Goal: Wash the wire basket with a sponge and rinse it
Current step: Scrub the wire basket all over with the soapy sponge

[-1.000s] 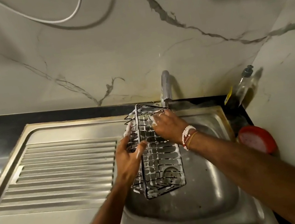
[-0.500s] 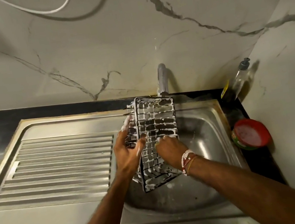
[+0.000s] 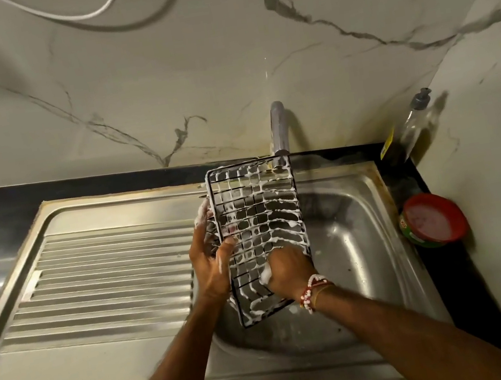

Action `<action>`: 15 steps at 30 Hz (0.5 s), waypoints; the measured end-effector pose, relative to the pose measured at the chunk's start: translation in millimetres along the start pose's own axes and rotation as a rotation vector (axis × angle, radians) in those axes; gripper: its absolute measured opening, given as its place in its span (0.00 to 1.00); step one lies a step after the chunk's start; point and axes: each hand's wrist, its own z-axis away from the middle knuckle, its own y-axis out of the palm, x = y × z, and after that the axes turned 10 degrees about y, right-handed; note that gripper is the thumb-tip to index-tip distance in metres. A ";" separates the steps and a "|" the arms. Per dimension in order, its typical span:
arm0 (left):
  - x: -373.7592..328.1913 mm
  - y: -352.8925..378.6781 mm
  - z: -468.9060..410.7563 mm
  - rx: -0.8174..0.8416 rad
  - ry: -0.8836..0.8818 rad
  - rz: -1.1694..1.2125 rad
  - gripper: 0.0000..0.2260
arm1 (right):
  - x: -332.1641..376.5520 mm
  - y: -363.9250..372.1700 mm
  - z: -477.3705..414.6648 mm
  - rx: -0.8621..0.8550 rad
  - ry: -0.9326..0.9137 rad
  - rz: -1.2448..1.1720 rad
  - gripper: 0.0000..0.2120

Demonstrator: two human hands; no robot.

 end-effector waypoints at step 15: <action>4.2 14.1 21.9 0.067 -0.214 0.099 0.31 | 40.8 -48.3 -31.7 -0.518 0.192 -1.008 0.13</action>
